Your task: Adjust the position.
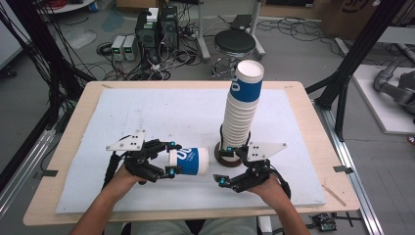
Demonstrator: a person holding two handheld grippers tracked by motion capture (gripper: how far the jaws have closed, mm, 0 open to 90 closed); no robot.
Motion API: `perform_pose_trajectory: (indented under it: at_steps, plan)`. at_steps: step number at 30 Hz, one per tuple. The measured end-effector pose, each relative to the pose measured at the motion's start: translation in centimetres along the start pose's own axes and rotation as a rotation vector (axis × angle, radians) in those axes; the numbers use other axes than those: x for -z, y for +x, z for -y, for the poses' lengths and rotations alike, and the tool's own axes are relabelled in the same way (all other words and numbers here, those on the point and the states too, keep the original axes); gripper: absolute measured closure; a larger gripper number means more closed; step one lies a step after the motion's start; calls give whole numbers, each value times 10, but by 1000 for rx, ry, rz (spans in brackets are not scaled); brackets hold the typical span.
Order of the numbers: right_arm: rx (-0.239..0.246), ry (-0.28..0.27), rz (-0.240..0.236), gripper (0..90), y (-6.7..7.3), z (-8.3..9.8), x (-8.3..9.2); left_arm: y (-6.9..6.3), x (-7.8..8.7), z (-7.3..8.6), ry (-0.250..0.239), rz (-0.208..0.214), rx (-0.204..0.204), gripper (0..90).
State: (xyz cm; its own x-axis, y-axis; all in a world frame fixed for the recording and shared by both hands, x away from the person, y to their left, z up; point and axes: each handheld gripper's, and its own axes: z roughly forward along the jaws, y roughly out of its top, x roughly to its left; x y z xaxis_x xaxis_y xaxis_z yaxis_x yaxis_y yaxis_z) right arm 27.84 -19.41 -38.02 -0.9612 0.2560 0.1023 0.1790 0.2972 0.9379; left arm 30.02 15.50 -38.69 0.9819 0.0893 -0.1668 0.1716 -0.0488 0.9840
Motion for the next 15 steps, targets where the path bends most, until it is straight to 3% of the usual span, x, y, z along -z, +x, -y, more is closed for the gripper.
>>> perform_pose_trajectory:
  at_steps: [15]
  plan:
    - [-20,-2,-58,199,3,4,-12,-4,-7,1,-25,59,-19,301]
